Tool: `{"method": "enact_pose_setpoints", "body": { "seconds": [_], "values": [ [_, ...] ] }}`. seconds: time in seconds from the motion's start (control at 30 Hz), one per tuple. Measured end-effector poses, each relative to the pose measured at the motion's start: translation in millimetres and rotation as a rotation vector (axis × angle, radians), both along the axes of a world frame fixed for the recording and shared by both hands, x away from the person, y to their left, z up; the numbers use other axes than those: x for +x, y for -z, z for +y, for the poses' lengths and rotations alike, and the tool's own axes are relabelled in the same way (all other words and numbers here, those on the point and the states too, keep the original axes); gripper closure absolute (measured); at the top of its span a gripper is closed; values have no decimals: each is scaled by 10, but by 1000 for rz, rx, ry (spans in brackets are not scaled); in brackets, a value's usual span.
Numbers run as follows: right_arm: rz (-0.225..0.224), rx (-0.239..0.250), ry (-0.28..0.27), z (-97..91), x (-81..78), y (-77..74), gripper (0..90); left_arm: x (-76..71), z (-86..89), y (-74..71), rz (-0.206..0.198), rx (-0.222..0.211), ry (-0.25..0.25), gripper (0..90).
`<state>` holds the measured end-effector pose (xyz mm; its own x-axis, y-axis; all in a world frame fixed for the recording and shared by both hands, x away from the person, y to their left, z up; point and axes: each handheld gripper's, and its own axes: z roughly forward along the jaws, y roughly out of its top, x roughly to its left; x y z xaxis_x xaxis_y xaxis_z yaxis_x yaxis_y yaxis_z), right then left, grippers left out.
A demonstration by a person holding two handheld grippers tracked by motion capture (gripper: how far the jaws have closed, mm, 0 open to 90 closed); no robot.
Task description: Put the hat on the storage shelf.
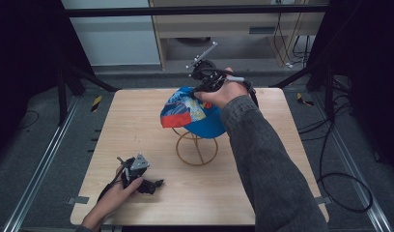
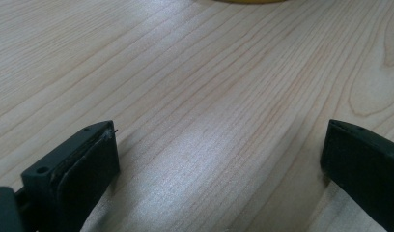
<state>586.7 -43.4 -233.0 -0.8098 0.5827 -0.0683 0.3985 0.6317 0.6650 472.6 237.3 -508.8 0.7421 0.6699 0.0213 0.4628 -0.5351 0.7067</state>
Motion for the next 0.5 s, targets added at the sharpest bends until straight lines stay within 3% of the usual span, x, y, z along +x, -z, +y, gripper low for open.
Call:
{"method": "enact_pose_setpoints", "body": {
  "seconds": [0.5],
  "values": [
    [-7, 27, 27, -76, -46, -32, 674, 0, 0, 0, 1, -1, 0, 0]
  ]
}}
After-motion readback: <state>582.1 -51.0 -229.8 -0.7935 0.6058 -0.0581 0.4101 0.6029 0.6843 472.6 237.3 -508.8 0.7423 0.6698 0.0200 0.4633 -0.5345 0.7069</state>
